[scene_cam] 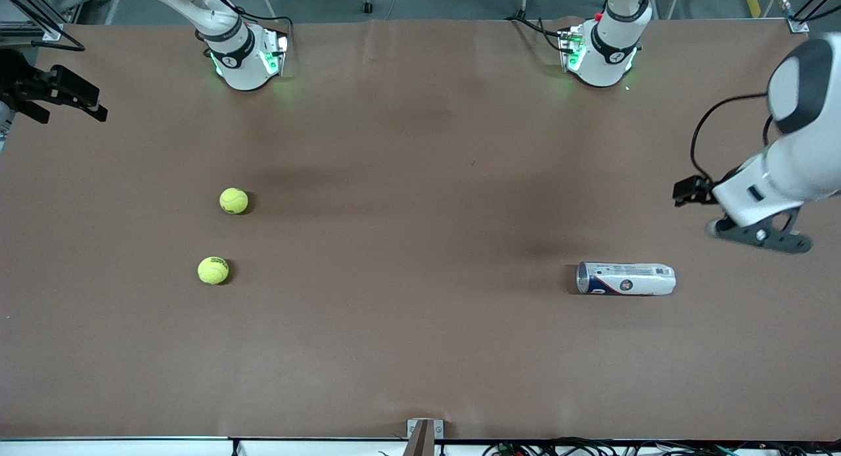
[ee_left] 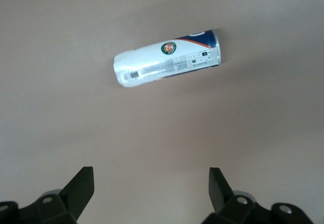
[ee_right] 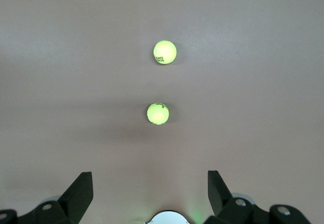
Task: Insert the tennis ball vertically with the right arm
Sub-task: 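Reach the left gripper down to the lying white tennis can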
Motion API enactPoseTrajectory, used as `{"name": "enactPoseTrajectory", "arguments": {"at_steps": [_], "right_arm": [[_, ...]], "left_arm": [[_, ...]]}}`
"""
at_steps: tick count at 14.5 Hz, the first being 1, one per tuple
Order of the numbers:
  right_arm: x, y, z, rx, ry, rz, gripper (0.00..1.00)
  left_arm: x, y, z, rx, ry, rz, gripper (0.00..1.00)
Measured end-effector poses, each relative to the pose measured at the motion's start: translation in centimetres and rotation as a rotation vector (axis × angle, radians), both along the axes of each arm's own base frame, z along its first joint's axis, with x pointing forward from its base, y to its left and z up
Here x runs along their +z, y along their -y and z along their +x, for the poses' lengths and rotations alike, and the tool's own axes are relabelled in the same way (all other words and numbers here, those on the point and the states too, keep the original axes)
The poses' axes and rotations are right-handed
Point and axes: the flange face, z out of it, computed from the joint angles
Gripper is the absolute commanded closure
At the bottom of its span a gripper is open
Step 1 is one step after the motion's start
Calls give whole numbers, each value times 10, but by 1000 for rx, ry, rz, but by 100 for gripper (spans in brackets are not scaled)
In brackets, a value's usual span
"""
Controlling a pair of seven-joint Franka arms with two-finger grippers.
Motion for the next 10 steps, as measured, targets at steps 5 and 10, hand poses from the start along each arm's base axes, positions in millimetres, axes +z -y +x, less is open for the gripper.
{"name": "enactPoseTrajectory", "arguments": {"at_steps": [5,10], "right_arm": [[6,4,-1,-7,10,-2,0],[5,18,-1,-35,5,-2,0]], "left_arm": [[-89,1,27,-271,-87,19,0],[-130,22,30,-535,-181,137,0]]}}
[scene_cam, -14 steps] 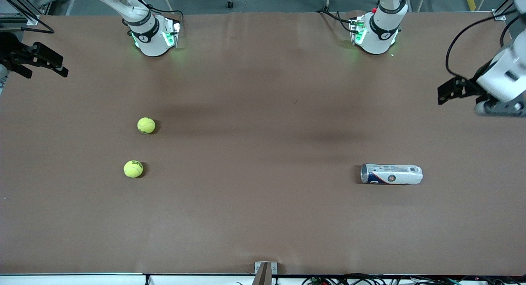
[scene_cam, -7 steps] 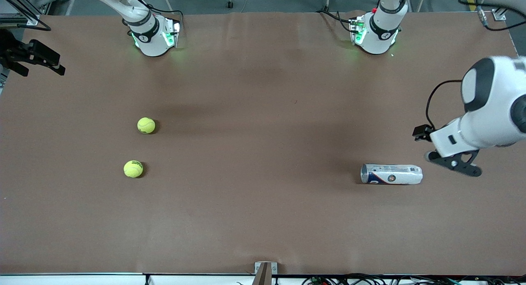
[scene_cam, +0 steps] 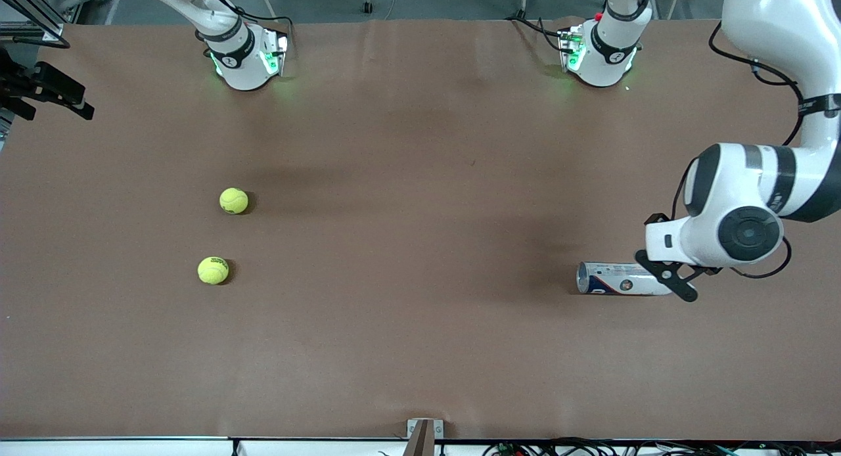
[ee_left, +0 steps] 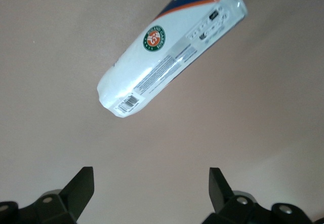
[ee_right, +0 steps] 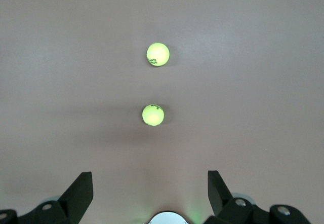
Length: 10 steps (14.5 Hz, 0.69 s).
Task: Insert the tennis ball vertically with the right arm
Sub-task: 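Reach the left gripper down to the lying white tennis can, then stand the can upright with the left gripper while the right gripper reaches the ball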
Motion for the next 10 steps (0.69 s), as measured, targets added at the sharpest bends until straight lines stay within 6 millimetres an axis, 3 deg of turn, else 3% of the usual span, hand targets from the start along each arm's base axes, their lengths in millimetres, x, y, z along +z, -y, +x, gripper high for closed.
{"name": "enactPoseTrajectory", "arguments": {"at_steps": [4,10], "right_arm": [[-18,8,11,-15,-32,1,0],[-89,25,61,-32,-88,-19,0]], "left_arm": [[-34,16,3,-164,-51,48,1],[-105,21,7,-343,-38,95,0]]}}
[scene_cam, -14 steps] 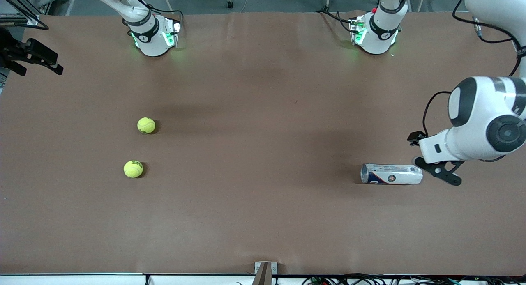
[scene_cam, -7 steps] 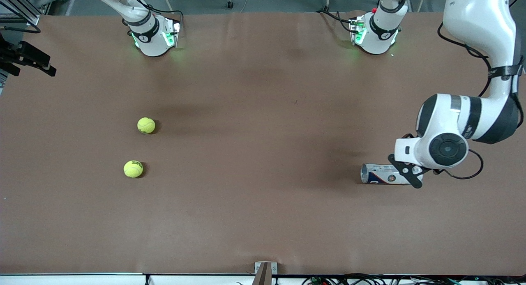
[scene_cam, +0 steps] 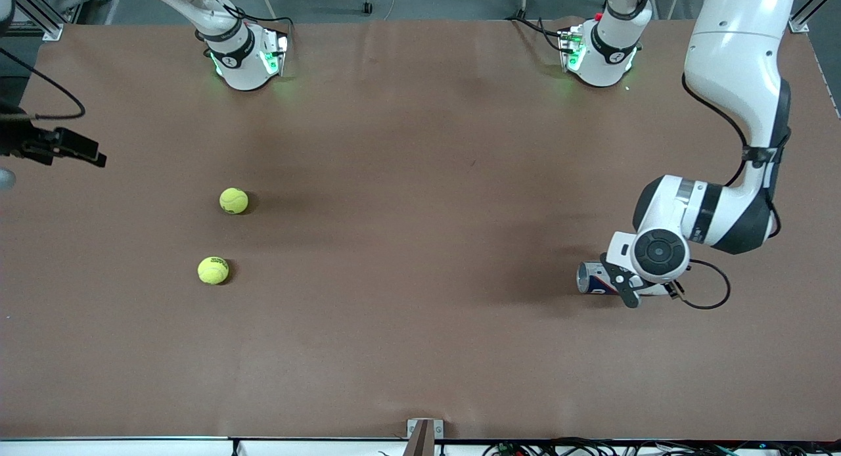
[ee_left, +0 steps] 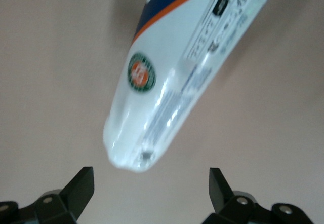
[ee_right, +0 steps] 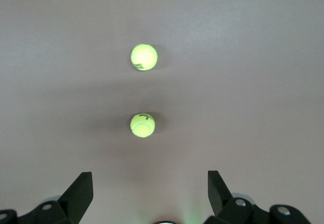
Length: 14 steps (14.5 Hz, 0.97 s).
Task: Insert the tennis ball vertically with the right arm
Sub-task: 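Stand the can upright with the left gripper while the right gripper reaches the ball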
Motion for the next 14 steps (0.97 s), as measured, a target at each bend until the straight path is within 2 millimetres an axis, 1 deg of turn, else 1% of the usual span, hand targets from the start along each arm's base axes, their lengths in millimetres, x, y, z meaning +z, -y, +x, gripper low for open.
{"name": "enactPoseTrajectory", "arguments": {"at_steps": [2,3,5,7,10,12,14], "right_arm": [[-22,3,11,2,-30,-15,0],[-34,3,16,3,-35,-15,0],[-61,0,25,8,-23,-17,0],[-94,-7,28,10,-8,-6,0],[-147,-13,22,-23,-6,13,0],[-182,-15,14,-44,-2,24,0],[-215,-18,2,-68,1,33,0]], "left_arm": [[-18,2,-3,-53,11,14,0],[-21,3,-4,-66,12,18,0],[-21,8,-4,-89,16,29,0],[-19,16,-3,-148,28,71,0],[-26,35,-7,-187,37,99,0],[-33,37,-8,-196,39,95,0],[-39,33,-8,-195,38,89,0]]}}
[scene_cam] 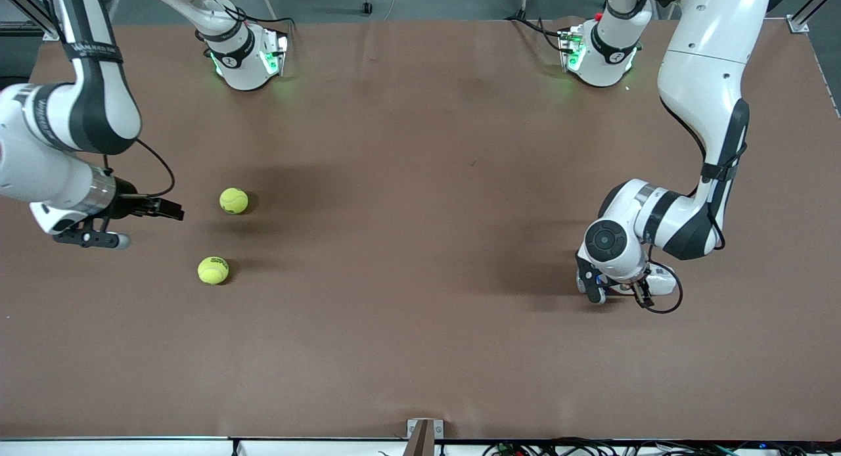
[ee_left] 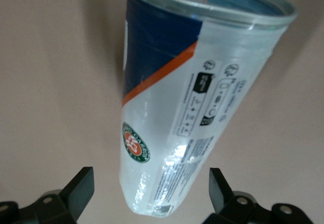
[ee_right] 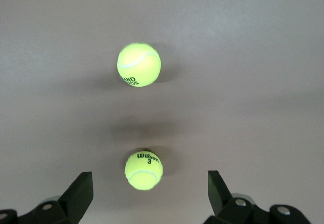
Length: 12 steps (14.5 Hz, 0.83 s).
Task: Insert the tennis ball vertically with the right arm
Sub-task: 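Stand the can upright with the left gripper while the right gripper reaches the ball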
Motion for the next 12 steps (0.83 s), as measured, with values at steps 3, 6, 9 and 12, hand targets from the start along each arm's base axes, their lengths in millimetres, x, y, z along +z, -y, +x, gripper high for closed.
{"name": "enactPoseTrajectory", "arguments": {"at_steps": [3,6,9,12], "right_arm": [[-37,-13,-16,-43,18,-4,0],[-63,-30,-28,-53,70,-14,0],[-88,-34,-43,-53,108,-21,0],[-117,-40,-60,-45,129,-28,0]], "left_arm": [[-8,-3,-3,-4,-6,-9,0],[-22,0,-7,-40,18,-60,0],[-30,-3,-8,-50,20,-71,2],[-30,-3,-8,-50,20,-72,11]]}}
